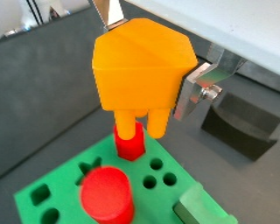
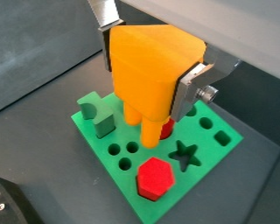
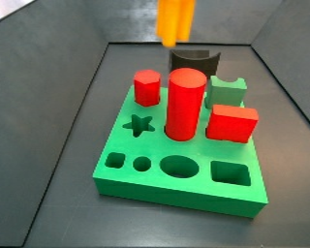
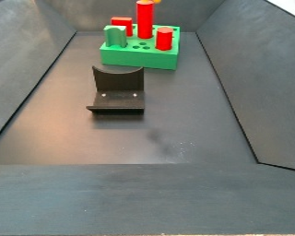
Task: Pick up the 3 prong object. Move up. Move to above the board. Insert the 3 prong object.
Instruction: Insert the 3 prong object.
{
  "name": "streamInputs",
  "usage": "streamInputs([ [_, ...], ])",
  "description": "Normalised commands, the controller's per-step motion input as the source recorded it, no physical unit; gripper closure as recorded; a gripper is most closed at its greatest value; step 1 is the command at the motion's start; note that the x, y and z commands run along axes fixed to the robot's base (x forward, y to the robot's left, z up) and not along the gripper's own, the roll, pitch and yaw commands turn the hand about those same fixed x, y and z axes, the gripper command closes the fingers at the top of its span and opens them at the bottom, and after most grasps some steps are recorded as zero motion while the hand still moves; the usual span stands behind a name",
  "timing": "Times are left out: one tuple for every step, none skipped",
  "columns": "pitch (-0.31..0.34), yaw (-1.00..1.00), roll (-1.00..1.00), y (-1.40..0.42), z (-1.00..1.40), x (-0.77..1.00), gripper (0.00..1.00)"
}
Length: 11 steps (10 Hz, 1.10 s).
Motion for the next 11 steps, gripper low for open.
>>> streamInputs([
  [-0.094, 0.00, -0.02, 0.09, -0.67, 0.34, 1.00],
  [-0.119, 0.00, -0.01, 0.05, -0.61, 0.20, 1.00],
  [-0.113, 0.00, -0.03, 0.05, -0.50, 0.13, 1.00],
  [-0.137, -0.02, -0.06, 0.05, -0.47, 0.07, 1.00],
  [-0.121, 0.00, -0.03, 0.04, -0.46, 0.09, 1.00],
  [-0.066, 0.00, 0.00, 0.03, -0.46, 0.27, 1.00],
  [-0.050, 0.00, 0.00, 0.06, -0.49, 0.36, 1.00],
  [-0.030, 0.00, 0.00, 0.06, -0.47, 0.31, 1.00],
  [-0.011, 0.00, 0.05, 0.04, -0.44, 0.25, 1.00],
  [0.000, 0.00, 0.08, 0.03, -0.40, 0.15, 1.00],
  [0.000, 0.00, 0.08, 0.02, -0.30, 0.00, 1.00],
])
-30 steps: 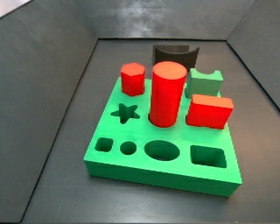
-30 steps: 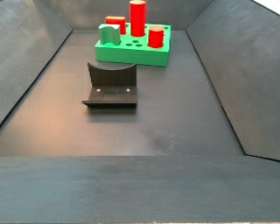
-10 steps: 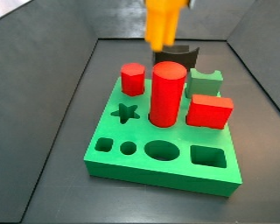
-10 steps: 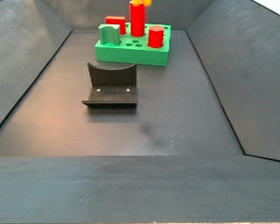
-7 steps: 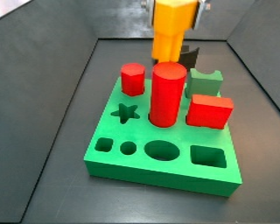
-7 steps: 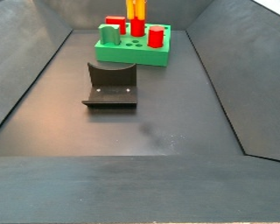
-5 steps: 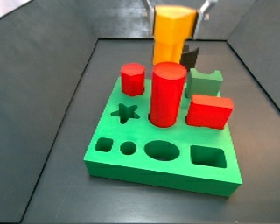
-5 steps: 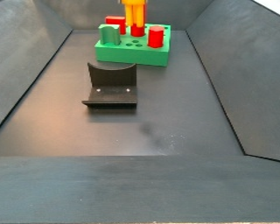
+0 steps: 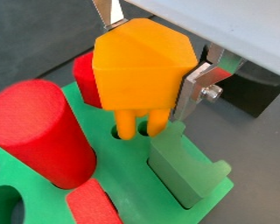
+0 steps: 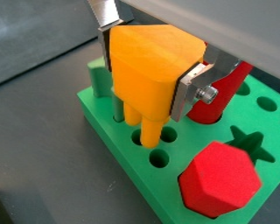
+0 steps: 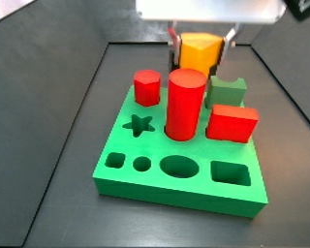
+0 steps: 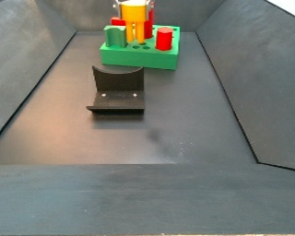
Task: Pick up the 3 prong object. Move up. Move to above the board. Insert the 3 prong object.
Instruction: Insert the 3 prong object.
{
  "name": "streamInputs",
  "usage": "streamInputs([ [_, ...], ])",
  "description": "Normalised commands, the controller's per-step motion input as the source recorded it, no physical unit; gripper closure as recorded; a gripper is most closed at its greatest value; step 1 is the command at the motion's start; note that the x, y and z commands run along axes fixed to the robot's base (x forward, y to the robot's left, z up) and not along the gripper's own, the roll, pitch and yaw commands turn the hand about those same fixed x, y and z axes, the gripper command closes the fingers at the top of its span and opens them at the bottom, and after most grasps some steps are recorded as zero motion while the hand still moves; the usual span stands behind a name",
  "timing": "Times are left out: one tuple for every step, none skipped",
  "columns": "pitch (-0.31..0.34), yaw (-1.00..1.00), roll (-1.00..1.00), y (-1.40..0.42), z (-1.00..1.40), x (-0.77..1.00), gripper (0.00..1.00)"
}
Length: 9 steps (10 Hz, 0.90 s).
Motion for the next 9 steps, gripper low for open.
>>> streamInputs([
  [-0.073, 0.00, 0.00, 0.08, -0.20, -0.16, 1.00],
  [-0.073, 0.00, 0.00, 0.08, -0.15, -0.17, 1.00],
  [-0.053, 0.00, 0.00, 0.04, -0.09, -0.17, 1.00],
  [-0.033, 0.00, -0.01, 0.04, 0.00, -0.18, 1.00],
  [-0.066, -0.01, -0.03, 0.00, 0.00, -0.24, 1.00],
  [-0.070, 0.00, -0.03, 0.00, 0.00, -0.20, 1.00],
  [0.000, 0.00, 0.00, 0.00, -0.03, 0.00, 1.00],
  [0.000, 0.04, 0.00, 0.00, -0.15, 0.06, 1.00],
  [0.000, 0.12, 0.00, 0.04, -0.17, 0.06, 1.00],
])
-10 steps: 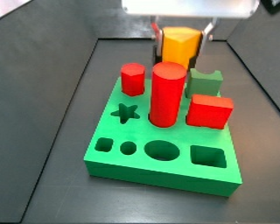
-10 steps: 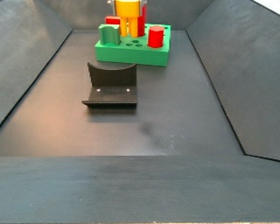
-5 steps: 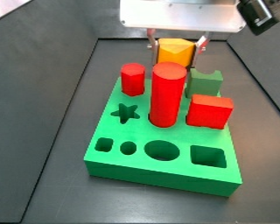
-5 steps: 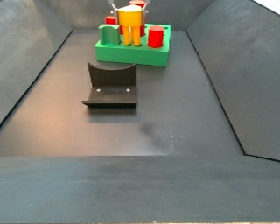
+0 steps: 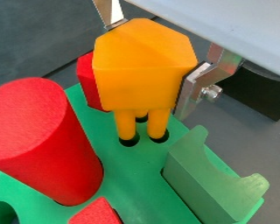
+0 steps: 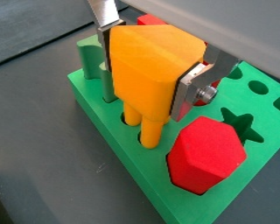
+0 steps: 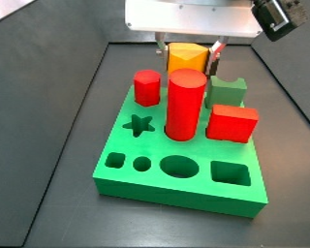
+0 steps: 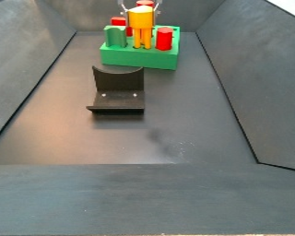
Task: Pick up the 3 prong object. Move up. Move to above the board. Insert the 3 prong object.
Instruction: Insert the 3 prong object.
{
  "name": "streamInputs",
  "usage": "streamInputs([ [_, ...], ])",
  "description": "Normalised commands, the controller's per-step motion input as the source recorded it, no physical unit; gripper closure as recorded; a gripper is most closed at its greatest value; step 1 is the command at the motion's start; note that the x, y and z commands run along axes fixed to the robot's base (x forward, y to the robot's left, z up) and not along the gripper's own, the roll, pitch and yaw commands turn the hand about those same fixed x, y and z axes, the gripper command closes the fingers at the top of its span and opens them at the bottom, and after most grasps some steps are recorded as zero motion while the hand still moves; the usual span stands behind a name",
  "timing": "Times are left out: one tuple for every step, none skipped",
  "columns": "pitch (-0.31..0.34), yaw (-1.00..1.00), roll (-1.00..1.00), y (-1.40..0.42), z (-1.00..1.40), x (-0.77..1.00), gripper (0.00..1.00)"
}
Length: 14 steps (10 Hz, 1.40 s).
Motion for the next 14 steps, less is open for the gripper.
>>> streamInputs([
  [0.000, 0.15, 0.00, 0.00, -0.16, 0.16, 1.00],
  [0.000, 0.13, 0.00, 0.00, -0.17, 0.13, 1.00],
  [-0.004, 0.10, -0.01, -0.03, -0.14, 0.14, 1.00],
  [-0.016, 0.10, 0.00, 0.00, -0.19, 0.11, 1.00],
  [-0.051, 0.11, 0.00, 0.00, -0.24, 0.00, 1.00],
  [-0.076, 0.09, 0.06, -0.02, -0.32, 0.00, 1.00],
  [-0.100, 0.10, 0.11, -0.02, -0.36, -0.01, 1.00],
  [-0.099, 0.11, 0.11, -0.03, -0.35, 0.00, 1.00],
  [-0.119, 0.10, 0.11, -0.04, -0.34, -0.02, 1.00],
  [-0.126, 0.10, 0.11, -0.07, -0.29, -0.04, 1.00],
  [-0.101, 0.11, 0.13, -0.07, -0.32, -0.01, 1.00],
  [-0.130, 0.15, 0.09, 0.00, -0.26, -0.12, 1.00],
  [-0.223, 0.44, 0.08, 0.00, -0.24, -0.27, 1.00],
  [-0.164, 0.42, 0.07, 0.00, -0.12, -0.19, 1.00],
])
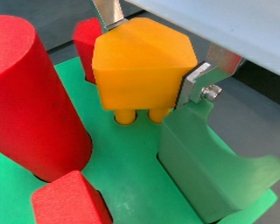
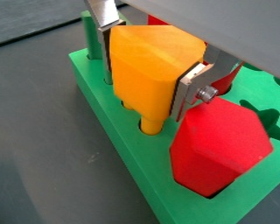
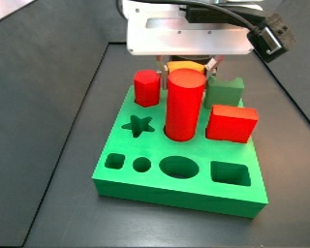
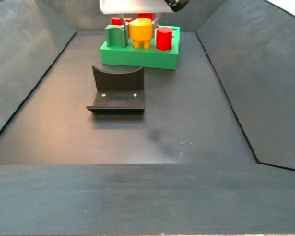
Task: Pick up the 3 prong object. Move up. Move to above the board. Insert the 3 prong object.
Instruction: Insert the 3 prong object.
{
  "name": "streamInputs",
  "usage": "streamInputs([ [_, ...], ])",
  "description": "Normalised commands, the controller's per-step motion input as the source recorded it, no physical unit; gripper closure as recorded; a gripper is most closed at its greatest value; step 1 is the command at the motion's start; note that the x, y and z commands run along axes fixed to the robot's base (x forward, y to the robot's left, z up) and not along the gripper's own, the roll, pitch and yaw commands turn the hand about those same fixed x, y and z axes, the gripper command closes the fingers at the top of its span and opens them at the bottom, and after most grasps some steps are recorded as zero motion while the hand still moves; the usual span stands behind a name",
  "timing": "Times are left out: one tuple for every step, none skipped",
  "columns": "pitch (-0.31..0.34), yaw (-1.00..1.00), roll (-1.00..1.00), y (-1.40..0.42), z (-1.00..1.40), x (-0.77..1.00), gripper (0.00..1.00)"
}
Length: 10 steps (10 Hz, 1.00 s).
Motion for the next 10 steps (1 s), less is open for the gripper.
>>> streamInputs([
  [-0.136, 0.34, 0.07, 0.00, -0.05, -0.20, 1.00],
  [-0.114, 0.27, 0.07, -0.01, -0.11, -0.14, 1.00],
  [-0.099, 0.29, 0.13, -0.06, -0.20, -0.07, 1.00],
  [-0.060, 0.19, 0.12, -0.13, -0.28, 0.00, 1.00],
  [-0.036, 0.11, 0.12, -0.16, -0.38, 0.02, 1.00],
  [-0.039, 0.07, 0.10, -0.09, -0.41, 0.00, 1.00],
  [-0.073, 0.10, 0.07, 0.00, -0.38, 0.00, 1.00],
  [-0.117, 0.08, 0.00, 0.00, -0.33, -0.08, 1.00],
  [-0.041, 0.00, -0.07, 0.02, -0.06, 0.00, 1.00],
  [0.000, 0.00, 0.00, 0.00, 0.00, 0.00, 1.00],
])
